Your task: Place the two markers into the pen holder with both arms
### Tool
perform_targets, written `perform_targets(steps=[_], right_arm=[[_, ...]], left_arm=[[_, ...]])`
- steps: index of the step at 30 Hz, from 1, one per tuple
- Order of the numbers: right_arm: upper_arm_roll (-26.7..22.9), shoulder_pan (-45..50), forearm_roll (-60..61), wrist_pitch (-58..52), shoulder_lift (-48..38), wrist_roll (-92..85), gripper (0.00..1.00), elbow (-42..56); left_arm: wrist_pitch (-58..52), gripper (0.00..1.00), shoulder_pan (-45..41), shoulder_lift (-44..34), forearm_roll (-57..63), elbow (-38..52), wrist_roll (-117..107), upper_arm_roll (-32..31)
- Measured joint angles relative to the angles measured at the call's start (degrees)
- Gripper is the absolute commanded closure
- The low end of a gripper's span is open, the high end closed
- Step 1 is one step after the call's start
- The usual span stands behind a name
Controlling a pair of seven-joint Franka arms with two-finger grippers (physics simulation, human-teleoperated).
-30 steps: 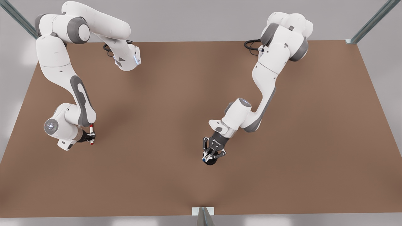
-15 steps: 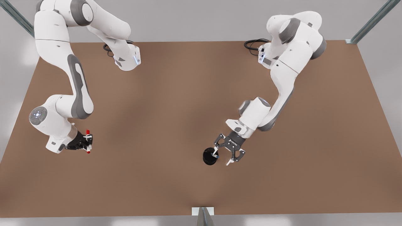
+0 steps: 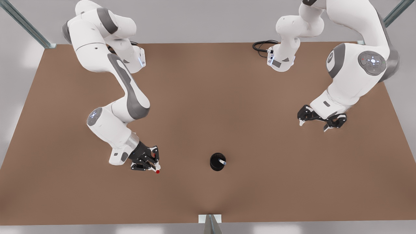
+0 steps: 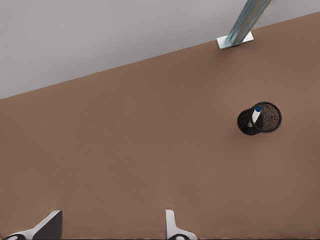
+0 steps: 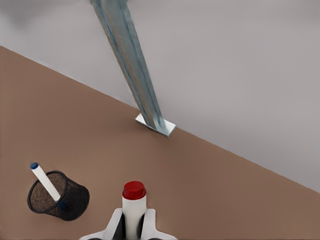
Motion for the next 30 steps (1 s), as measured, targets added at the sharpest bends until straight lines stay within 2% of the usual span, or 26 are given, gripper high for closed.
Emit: perform_targets(steps=[9,12,14,20,30], right_arm=[[-1.2,14.4,0.3,14.8,14.3,3.1,0.75,19.7],[-9.6,22.9,0.3,18.5,18.1,4.7,0.75,24.8],[-12.5,26.6,0.2,20.8,21.1,5.9,0.75,27.6],[-17.9,32.0,0.1,27.8,25.8,9.1,0.75,28.8],[-18.2,33.7,0.0,37.1,28.8,12.5,0.75,26.2]], left_arm=[[-6.7,0.0,0.5,7.1,0.1,0.8,-6.6,0.2],[-6.7,0.0,0.5,8.4,0.1,0.8,-8.2,0.2],[-6.7,0.0,0.5,9.0,0.1,0.8,-9.1,0.2],[-6.0,0.0,0.6,9.5,0.1,0.8,-11.3,0.3],[-5.1,0.0,0.7,10.1,0.0,0.8,-13.5,0.3]])
